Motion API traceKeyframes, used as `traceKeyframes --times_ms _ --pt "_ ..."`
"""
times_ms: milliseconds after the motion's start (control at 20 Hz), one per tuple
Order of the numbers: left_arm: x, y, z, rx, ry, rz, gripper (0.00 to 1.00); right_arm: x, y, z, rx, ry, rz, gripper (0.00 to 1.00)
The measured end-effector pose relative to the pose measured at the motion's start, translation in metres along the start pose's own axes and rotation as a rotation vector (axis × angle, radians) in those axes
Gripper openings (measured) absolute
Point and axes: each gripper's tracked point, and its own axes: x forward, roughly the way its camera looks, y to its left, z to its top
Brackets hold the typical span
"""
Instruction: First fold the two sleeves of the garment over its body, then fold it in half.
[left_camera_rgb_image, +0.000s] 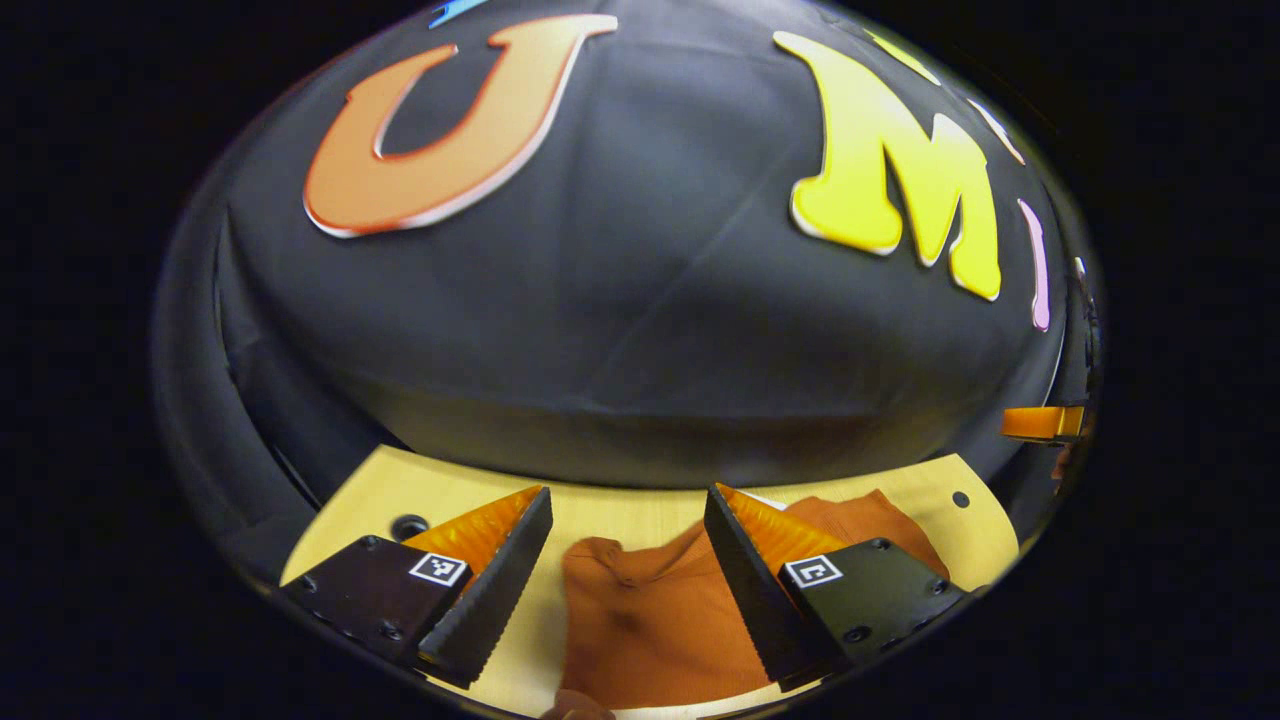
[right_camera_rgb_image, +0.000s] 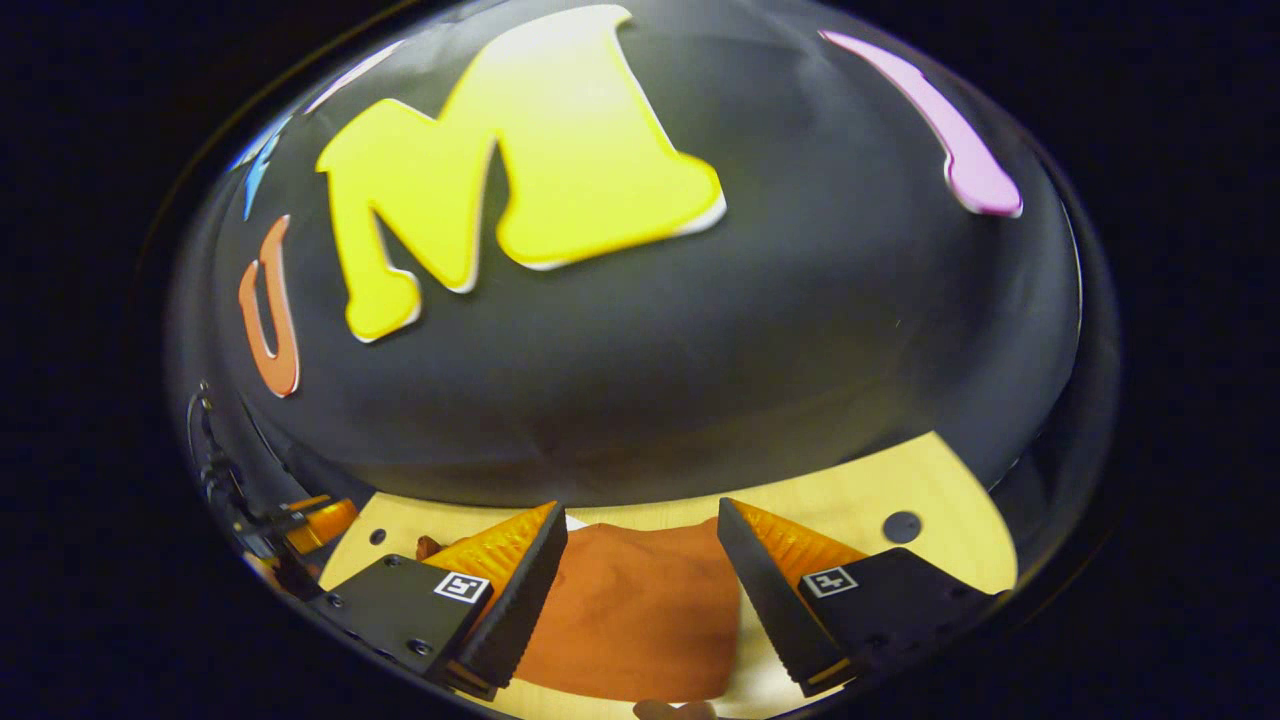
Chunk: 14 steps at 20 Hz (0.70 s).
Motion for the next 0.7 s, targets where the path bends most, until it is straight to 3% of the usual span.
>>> traceKeyframes --times_ms 100,350,500,600,700 --pt "-0.025 -0.003 0.019 0.03 -0.063 0.026 0.99 -0.038 0.002 0.012 -0.029 -0.051 -0.014 0.97" --pt "-0.128 -0.021 0.034 0.053 -0.141 -0.011 0.98 -0.136 -0.003 0.024 -0.181 -0.151 -0.059 0.98" --pt "-0.187 -0.039 0.022 0.091 -0.153 -0.012 0.98 -0.189 -0.009 0.025 -0.238 -0.227 -0.085 0.98" --pt "-0.217 -0.053 0.002 0.067 -0.128 -0.025 0.98 -0.224 -0.031 0.021 -0.316 -0.278 -0.204 0.96" --pt "-0.246 -0.058 -0.011 0.05 -0.121 -0.004 1.0 -0.249 -0.03 0.0 -0.349 -0.279 -0.2 0.94"
